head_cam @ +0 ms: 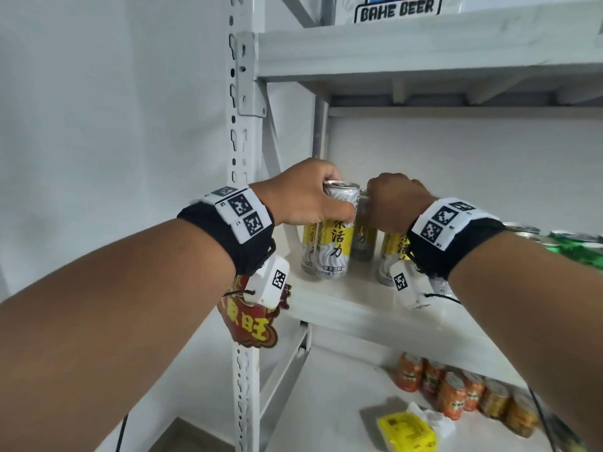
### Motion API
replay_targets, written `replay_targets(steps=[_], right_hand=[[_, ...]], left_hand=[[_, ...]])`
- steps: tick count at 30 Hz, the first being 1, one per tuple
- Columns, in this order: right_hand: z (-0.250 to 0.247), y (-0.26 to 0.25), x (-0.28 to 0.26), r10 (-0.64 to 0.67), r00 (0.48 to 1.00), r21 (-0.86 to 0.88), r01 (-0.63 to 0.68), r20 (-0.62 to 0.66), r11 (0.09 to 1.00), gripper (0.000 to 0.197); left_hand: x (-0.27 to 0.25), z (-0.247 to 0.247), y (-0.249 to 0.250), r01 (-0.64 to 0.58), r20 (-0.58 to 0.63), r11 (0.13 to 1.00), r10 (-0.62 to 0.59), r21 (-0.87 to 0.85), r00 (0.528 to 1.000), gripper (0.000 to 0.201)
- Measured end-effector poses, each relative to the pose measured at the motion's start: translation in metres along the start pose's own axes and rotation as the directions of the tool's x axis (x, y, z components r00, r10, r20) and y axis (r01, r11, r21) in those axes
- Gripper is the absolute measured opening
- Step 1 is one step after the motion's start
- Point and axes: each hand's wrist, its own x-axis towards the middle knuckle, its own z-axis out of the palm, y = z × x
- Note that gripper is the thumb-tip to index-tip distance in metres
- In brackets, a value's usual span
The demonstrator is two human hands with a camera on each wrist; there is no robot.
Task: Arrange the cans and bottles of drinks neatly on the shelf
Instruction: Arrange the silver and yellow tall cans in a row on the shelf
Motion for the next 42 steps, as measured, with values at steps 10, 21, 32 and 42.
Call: replay_targets(steps=[10, 21, 32, 42], right_hand=[[-0.013, -0.007, -0.018, -0.021, 0.992, 0.231, 0.048, -0.121, 0.972, 0.027], [-0.058, 0.028, -0.031, 0.183, 0.824, 0.484, 0.122, -0.536, 0.866, 0.032], [-0.041, 0.064, -0.058, 0.171, 0.877, 0.469, 0.069, -0.449, 0.88, 0.021], [-0.012, 0.06, -0.061, 0.126, 0.921, 0.46, 0.063, -0.368, 0.885, 0.018]], left_hand=[[-0.01, 0.0, -0.004, -0.035, 0.006, 0.999, 0.034, 0.021, 0.999, 0.034], [0.005, 0.016, 0.027, -0.096, 0.039, 0.989, 0.092, 0.116, 0.995, 0.045], [0.061, 0.046, 0.036, -0.045, 0.156, 0.934, -0.011, 0.354, 0.988, 0.044], [0.092, 0.052, 0.039, -0.077, 0.196, 0.864, -0.026, 0.497, 0.98, 0.031]])
